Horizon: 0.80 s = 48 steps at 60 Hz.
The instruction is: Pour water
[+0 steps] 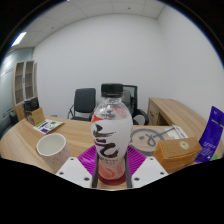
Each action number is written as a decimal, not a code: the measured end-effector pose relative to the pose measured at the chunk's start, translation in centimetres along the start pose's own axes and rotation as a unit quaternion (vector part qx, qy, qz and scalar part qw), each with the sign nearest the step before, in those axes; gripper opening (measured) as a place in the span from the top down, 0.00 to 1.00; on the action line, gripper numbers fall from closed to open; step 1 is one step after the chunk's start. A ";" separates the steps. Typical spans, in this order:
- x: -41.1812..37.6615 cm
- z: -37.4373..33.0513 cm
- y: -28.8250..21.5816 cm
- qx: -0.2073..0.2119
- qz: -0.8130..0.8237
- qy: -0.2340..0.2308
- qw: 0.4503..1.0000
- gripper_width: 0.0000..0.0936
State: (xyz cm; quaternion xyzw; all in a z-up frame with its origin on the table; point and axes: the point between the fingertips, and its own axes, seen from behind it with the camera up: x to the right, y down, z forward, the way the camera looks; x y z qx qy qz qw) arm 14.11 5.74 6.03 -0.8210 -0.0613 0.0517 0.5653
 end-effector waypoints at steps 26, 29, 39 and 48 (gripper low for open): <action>0.5 -9.3 -0.5 -0.077 0.030 0.063 0.995 0.08; -0.3 -12.2 -1.1 -0.081 0.036 0.072 0.993 0.08; -3.6 -21.8 -2.6 -0.096 0.034 0.101 0.990 0.08; -7.4 -28.6 -3.0 -0.102 0.039 0.114 0.988 0.08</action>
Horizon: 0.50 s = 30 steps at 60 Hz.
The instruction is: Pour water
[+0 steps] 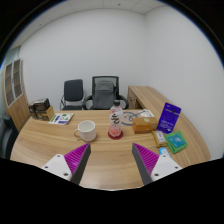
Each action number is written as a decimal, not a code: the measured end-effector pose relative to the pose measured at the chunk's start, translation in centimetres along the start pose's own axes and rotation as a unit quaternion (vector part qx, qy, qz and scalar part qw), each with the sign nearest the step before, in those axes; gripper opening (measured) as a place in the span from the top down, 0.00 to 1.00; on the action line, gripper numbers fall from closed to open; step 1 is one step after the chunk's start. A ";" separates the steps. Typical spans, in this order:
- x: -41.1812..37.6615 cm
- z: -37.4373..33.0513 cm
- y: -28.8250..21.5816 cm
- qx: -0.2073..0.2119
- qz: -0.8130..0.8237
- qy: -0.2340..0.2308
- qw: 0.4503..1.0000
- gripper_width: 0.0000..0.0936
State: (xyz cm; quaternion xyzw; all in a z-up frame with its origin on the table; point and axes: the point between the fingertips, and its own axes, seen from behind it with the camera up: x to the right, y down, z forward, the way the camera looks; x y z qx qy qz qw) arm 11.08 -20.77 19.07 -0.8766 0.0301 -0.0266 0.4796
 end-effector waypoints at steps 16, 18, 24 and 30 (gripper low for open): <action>-3.0 -6.0 1.9 -0.005 0.006 0.006 1.000 0.09; -3.2 -6.4 2.0 -0.006 0.005 0.006 1.000 0.09; -3.3 -7.0 1.7 -0.006 -0.003 0.005 1.000 0.08; -3.2 -7.5 1.0 0.006 -0.003 0.006 1.000 0.08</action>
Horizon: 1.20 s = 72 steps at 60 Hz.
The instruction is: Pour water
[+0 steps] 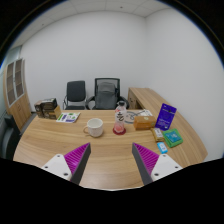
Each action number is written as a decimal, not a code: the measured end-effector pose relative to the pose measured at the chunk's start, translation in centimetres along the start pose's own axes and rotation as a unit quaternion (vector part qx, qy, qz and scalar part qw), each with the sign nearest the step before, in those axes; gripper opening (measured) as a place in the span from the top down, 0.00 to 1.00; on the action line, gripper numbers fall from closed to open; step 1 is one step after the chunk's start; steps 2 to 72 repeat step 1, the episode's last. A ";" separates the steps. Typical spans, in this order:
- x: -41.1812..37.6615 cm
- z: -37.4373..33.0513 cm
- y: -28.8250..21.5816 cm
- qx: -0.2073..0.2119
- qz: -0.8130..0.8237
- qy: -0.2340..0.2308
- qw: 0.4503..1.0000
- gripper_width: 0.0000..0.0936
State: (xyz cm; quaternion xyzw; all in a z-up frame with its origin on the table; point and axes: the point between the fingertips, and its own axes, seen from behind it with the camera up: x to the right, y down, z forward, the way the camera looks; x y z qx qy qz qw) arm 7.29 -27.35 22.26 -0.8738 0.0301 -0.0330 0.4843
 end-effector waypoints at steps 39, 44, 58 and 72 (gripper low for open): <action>0.0 -0.1 -0.1 0.001 0.001 0.000 1.000 0.08; 0.0 -0.1 -0.1 0.001 0.001 0.000 1.000 0.08; 0.0 -0.1 -0.1 0.001 0.001 0.000 1.000 0.08; 0.0 -0.1 -0.1 0.001 0.001 0.000 1.000 0.08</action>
